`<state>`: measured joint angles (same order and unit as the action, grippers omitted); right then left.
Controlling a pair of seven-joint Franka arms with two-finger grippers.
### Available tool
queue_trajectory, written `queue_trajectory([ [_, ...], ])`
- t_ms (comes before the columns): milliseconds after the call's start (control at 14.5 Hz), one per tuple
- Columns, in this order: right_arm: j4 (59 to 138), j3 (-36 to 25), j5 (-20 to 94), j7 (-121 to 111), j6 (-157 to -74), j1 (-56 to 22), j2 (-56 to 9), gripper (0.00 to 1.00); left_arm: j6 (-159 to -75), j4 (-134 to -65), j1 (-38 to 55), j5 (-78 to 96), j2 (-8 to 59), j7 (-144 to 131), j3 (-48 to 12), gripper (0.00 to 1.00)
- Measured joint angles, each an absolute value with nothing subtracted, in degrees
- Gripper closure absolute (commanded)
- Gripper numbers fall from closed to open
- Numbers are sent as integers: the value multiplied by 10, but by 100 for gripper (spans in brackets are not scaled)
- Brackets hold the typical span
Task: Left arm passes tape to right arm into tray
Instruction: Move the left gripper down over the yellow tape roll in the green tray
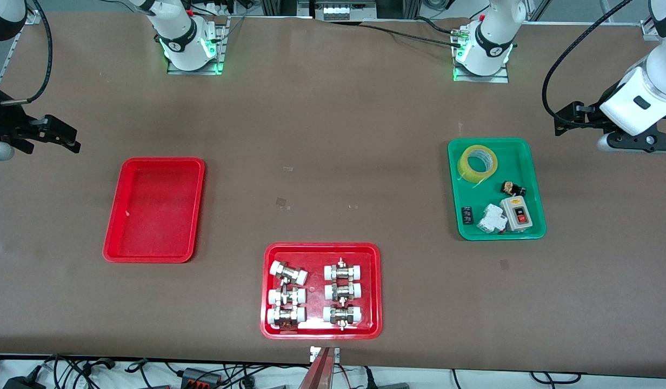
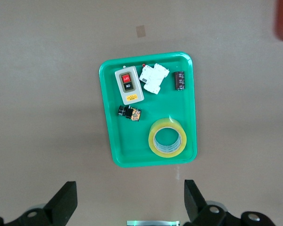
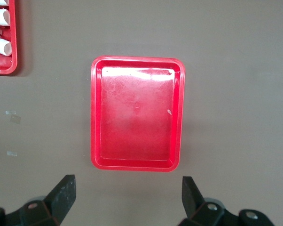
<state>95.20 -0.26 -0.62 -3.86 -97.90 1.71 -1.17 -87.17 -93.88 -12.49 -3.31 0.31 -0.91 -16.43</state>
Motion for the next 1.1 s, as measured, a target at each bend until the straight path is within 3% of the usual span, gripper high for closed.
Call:
queue_trajectory([
  [1101, 954, -3, -6, -39, -975, 17, -11, 0, -867, -963, -124, -32, 29, -7, -167, 0],
])
